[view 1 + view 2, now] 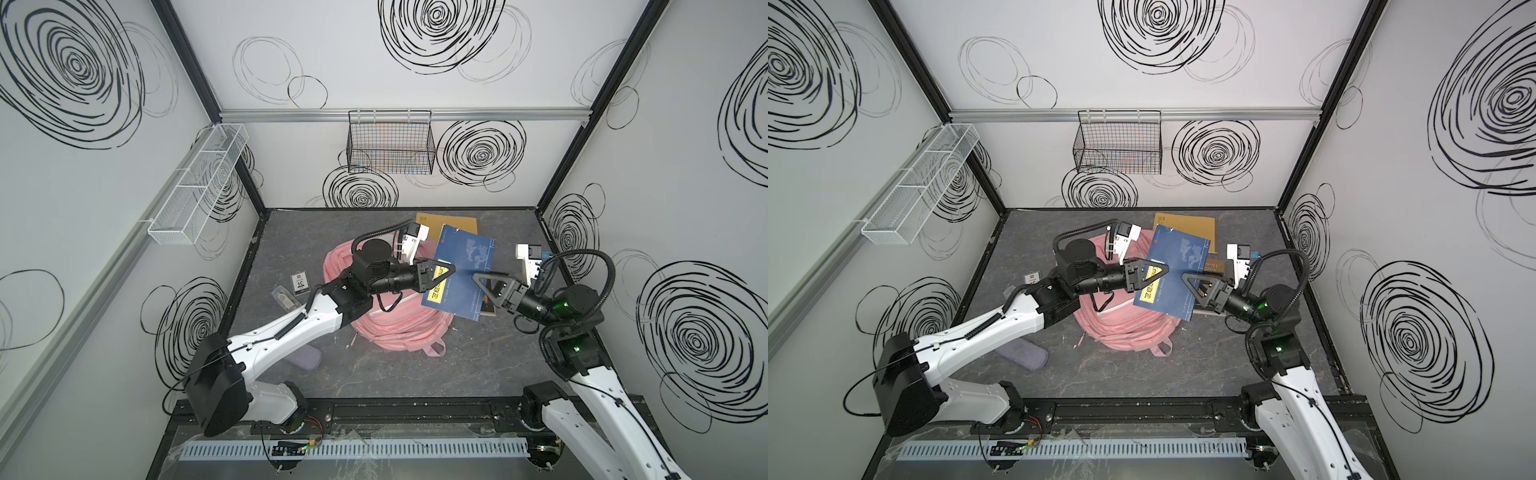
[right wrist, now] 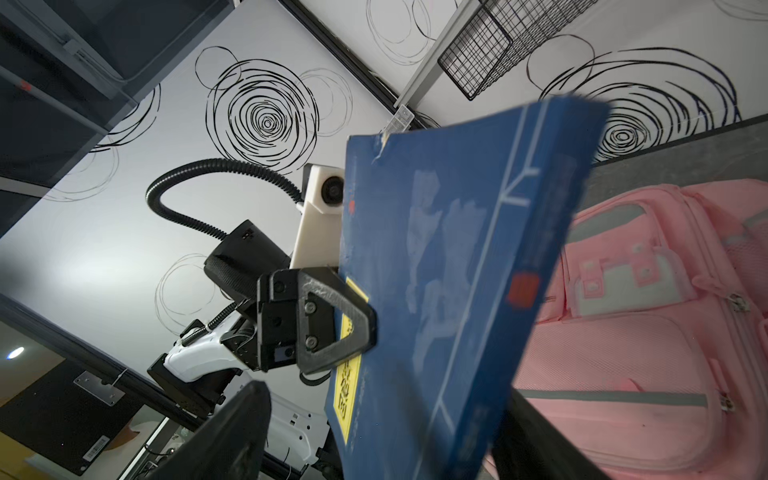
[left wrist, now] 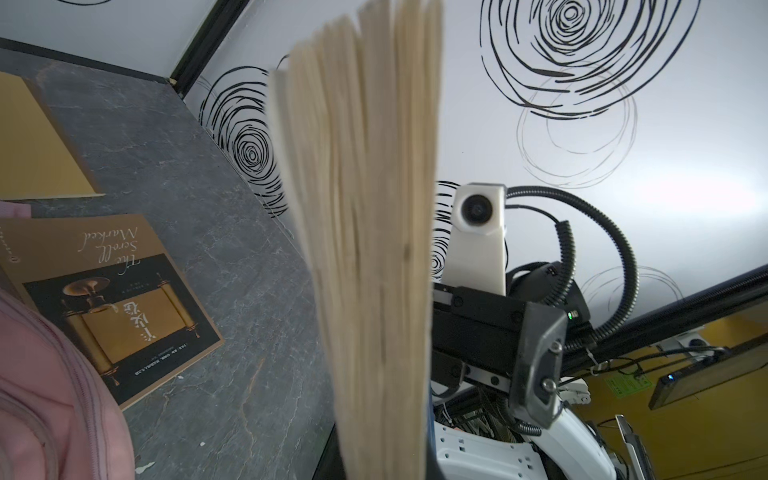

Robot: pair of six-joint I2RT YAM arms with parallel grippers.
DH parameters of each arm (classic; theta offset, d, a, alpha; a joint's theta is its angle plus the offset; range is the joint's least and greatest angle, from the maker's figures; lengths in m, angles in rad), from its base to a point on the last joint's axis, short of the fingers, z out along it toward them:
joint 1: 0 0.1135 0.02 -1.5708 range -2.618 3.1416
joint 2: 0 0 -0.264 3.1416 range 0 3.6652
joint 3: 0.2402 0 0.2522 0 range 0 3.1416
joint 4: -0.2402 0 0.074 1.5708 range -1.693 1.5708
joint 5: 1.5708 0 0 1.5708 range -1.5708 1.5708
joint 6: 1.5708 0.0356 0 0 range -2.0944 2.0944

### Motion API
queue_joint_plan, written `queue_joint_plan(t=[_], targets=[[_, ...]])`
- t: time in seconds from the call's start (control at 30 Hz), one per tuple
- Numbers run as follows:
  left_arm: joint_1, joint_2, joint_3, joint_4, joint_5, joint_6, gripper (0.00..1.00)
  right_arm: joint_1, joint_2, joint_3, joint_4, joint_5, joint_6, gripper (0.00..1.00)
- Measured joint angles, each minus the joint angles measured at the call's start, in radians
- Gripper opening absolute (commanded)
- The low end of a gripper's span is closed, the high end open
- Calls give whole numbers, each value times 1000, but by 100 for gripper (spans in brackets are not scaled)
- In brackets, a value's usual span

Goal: Pack the student bag

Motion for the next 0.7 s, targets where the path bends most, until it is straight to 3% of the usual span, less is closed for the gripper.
queue_joint_plan(t=[0.07,0.23,0.33,0.37,0.43,0.5,0.57,0.63,0.7], targets=[[-4,-28,-13,0,6,1,0,29,19,7,10,17,3,71],[-7,-67,-31,2,26,10,0,114,53,9,93,43,33,43],[-7,-81,-56,-3,21,26,0,161,83,15,109,59,48,16],[-7,-87,-60,-12,14,39,6,171,90,16,98,67,53,0],[-7,-100,-63,-52,-12,71,21,179,99,20,79,77,63,0],[-8,-121,-69,-98,-50,113,50,185,94,24,48,90,58,0],[-2,-156,-88,-143,-103,165,67,184,72,30,6,112,47,0],[7,-207,-118,-185,-163,223,76,171,46,45,-59,143,27,0],[11,-254,-150,-219,-235,302,77,147,24,72,-145,179,-1,0]])
